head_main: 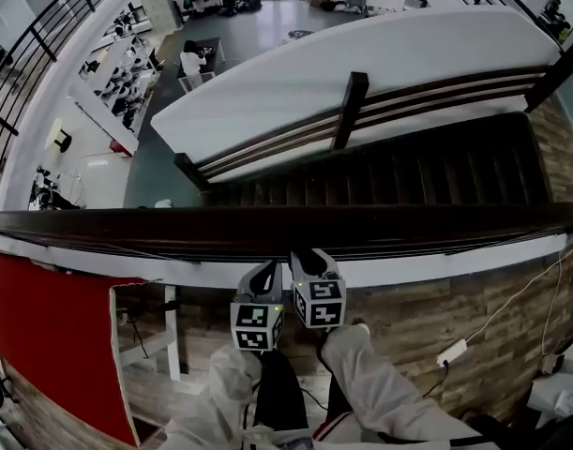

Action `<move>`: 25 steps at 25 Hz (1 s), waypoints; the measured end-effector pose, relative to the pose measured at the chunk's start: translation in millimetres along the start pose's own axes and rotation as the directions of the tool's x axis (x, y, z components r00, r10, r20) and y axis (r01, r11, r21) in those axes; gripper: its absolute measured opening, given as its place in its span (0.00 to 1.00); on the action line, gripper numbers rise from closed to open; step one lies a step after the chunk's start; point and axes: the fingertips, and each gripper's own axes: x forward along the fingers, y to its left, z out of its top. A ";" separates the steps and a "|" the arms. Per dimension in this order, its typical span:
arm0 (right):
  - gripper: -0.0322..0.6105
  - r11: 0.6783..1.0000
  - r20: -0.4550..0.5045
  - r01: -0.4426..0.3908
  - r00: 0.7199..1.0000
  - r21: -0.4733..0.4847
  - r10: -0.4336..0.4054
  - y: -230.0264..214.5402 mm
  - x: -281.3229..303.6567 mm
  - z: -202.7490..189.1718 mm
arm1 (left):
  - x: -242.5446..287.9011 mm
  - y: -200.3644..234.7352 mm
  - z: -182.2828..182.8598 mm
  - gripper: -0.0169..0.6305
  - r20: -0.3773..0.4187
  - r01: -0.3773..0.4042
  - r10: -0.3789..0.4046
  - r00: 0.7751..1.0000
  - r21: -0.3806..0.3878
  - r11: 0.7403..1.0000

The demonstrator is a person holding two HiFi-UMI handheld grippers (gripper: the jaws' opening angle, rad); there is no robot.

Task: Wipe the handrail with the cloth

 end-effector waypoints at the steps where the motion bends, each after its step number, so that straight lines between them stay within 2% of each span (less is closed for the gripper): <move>1: 0.16 1.000 0.002 0.009 1.000 0.005 -0.009 -8.5 -3.6 0.2 | 4.8 -7.7 -0.2 0.03 -0.004 0.010 -0.010 1.000 0.005 1.000; 15: 0.16 0.987 0.049 0.138 0.989 0.083 -0.142 -131.5 -57.1 -6.0 | 62.8 -122.2 -3.6 0.03 -0.036 0.156 -0.153 0.988 0.079 0.985; 25: 0.16 0.977 0.062 0.184 0.980 0.107 -0.191 -199.0 -89.9 -1.5 | 88.2 -187.6 1.8 0.03 -0.054 0.207 -0.203 0.978 0.098 0.973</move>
